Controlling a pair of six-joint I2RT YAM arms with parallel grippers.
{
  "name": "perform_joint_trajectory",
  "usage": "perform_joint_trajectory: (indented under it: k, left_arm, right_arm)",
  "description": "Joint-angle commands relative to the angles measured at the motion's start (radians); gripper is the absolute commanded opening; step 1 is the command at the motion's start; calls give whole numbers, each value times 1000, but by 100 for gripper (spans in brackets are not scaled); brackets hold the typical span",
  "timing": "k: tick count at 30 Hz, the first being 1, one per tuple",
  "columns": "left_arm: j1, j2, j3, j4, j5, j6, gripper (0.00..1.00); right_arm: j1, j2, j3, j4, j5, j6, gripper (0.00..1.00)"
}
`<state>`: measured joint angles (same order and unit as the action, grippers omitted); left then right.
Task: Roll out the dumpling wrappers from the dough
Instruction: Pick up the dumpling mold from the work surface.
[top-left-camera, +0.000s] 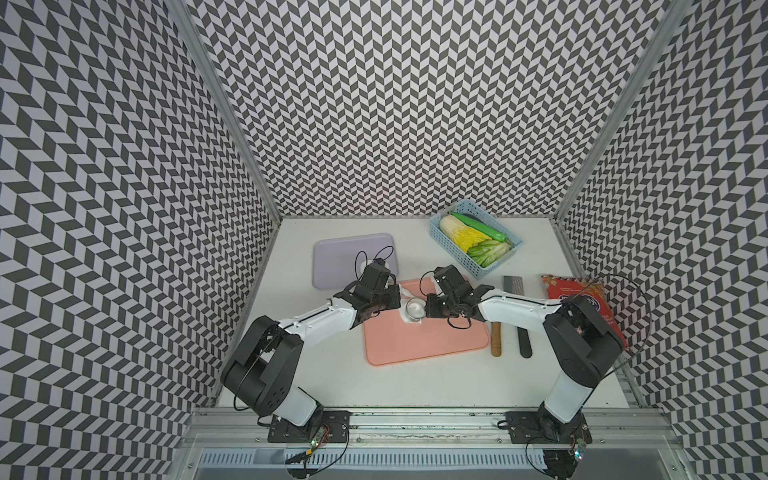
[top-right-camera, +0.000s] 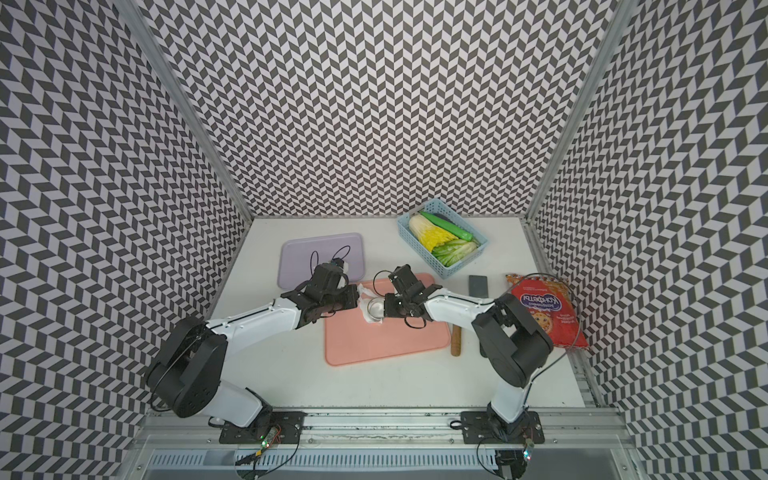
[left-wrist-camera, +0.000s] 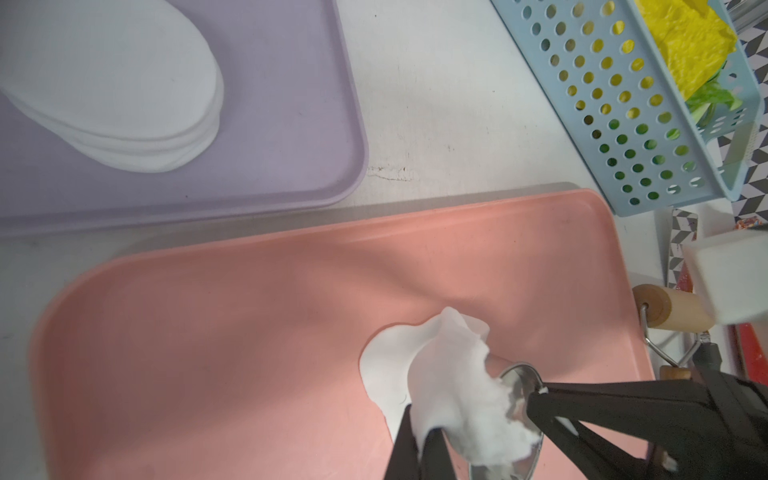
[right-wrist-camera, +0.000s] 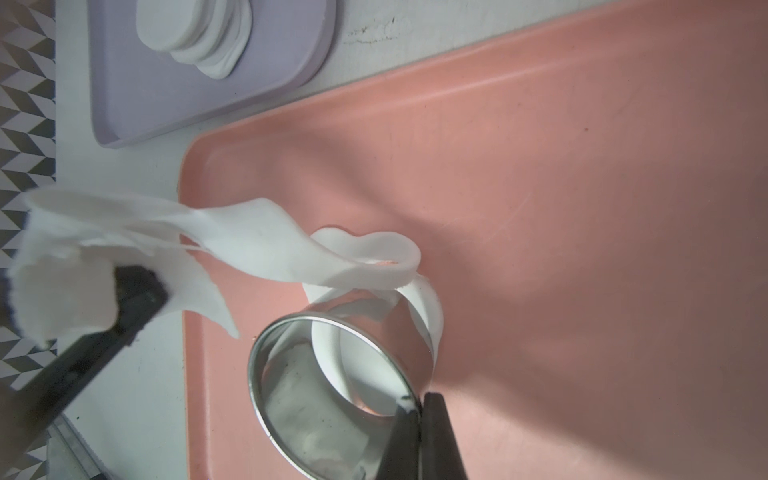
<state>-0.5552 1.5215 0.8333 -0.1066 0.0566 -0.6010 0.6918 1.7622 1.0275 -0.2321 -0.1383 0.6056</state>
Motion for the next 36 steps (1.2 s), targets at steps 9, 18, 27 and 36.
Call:
perform_joint_trajectory:
  k: [9, 18, 27, 36]
  left_arm:
    - [39, -50, -17, -53, -54, -19, 0]
    - [53, -120, -52, -100, -88, -22, 0]
    - [71, -188, -61, -176, -137, -22, 0]
    - [78, -297, -67, -263, -165, -31, 0]
  right_arm:
    - [6, 19, 3, -63, 96, 8, 0]
    - [2, -1, -21, -49, 112, 29, 0]
    - [-11, -20, -48, -27, 103, 55, 0]
    - [-34, -57, -101, 27, 76, 103, 0]
